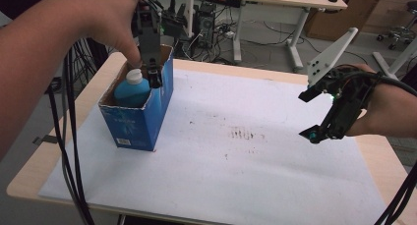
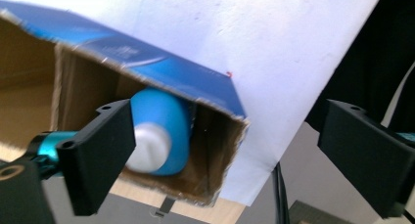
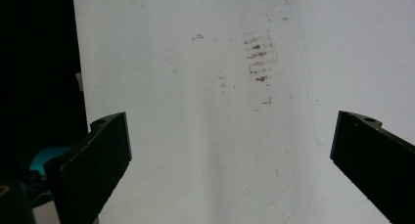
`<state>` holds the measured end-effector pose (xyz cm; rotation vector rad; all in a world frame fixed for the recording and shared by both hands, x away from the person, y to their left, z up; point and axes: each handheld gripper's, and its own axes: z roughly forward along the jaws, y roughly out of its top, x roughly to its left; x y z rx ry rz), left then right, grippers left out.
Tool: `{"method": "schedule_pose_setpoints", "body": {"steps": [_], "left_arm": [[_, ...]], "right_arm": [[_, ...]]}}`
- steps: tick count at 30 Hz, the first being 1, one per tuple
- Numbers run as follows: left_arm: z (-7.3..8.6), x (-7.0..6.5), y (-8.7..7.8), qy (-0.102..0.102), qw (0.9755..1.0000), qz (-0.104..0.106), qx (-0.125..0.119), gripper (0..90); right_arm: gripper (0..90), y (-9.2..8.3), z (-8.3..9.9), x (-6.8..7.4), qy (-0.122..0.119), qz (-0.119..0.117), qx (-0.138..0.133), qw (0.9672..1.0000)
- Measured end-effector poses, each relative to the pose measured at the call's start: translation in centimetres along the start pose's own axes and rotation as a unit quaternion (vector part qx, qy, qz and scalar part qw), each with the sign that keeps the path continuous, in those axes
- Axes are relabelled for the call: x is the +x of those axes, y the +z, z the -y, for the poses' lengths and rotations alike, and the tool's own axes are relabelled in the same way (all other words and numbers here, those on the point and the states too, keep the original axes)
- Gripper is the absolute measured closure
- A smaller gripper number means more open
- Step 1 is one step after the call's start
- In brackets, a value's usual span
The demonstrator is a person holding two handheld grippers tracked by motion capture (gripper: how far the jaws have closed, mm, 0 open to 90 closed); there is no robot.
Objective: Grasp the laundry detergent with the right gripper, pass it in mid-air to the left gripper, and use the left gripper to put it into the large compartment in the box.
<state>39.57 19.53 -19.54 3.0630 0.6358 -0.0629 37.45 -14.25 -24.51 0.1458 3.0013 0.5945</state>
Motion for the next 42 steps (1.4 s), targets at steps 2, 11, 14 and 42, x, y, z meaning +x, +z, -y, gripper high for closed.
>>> {"method": "schedule_pose_setpoints", "body": {"steps": [2,11,14,42], "left_arm": [[-0.6,-0.5,0.2,0.013,0.9999,0.000,0.001,5.0],[-2.8,-2.1,1.7,0.061,0.9979,0.024,0.001,2.0],[-3.4,-2.5,2.7,0.071,0.9969,0.033,0.006,2.0],[-6.2,-3.4,6.7,0.107,0.9928,0.053,0.013,1.6]], "right_arm": [[0.6,-0.1,-0.1,-0.2,-0.004,0.000,0.010,0.9999],[0.6,0.1,-0.7,-1.1,-0.016,-0.006,0.046,0.9988],[0.6,0.5,-0.8,-1.3,-0.015,-0.007,0.057,0.9982],[0.6,2.6,-0.3,-3.2,-0.023,-0.014,0.106,0.9940]]}}
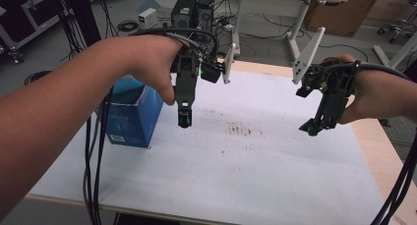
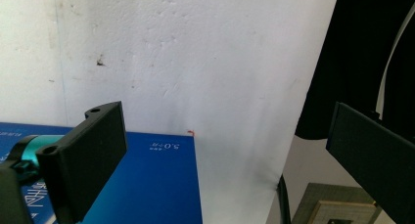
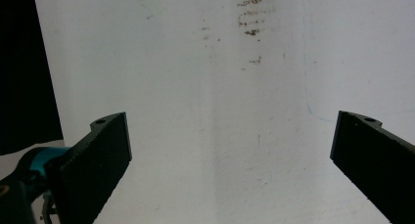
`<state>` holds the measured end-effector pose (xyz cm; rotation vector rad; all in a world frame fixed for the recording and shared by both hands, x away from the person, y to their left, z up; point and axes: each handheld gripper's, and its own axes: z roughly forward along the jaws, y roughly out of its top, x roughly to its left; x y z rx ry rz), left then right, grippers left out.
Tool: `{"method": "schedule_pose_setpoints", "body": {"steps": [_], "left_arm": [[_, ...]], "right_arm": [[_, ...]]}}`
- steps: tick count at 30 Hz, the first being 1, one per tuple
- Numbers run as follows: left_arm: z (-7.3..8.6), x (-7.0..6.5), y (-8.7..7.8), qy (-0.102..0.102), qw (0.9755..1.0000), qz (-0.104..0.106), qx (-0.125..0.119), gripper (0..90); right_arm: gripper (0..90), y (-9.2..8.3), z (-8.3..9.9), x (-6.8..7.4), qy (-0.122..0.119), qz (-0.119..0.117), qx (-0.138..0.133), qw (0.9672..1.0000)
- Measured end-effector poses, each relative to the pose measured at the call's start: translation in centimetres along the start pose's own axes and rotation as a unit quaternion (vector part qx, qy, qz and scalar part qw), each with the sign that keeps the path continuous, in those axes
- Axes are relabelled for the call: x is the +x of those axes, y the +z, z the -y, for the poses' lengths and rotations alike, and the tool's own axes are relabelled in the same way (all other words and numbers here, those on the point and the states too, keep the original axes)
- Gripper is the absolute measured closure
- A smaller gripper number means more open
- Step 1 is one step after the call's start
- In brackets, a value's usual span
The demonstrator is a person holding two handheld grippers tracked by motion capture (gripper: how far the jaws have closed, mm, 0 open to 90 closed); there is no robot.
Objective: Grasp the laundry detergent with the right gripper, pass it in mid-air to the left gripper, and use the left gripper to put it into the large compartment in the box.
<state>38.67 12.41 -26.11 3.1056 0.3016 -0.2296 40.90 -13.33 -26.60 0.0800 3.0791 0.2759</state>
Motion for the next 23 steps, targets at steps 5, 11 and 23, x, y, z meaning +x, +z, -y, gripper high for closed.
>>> {"method": "schedule_pose_setpoints", "body": {"steps": [5,11,23], "left_arm": [[0.06,-0.08,-0.05,0.001,1.0000,0.001,-0.001,1.6],[0.03,-0.14,-0.05,0.004,1.0000,0.003,-0.002,1.6],[0.09,0.35,-0.03,0.005,0.9999,0.006,-0.009,1.6]], "right_arm": [[0.6,0.16,0.06,-0.11,0.000,-0.001,0.005,1.0000],[0.6,0.41,-0.11,-0.31,0.000,-0.002,0.006,1.0000],[0.6,0.76,0.04,-0.77,0.003,-0.003,0.008,1.0000]]}}
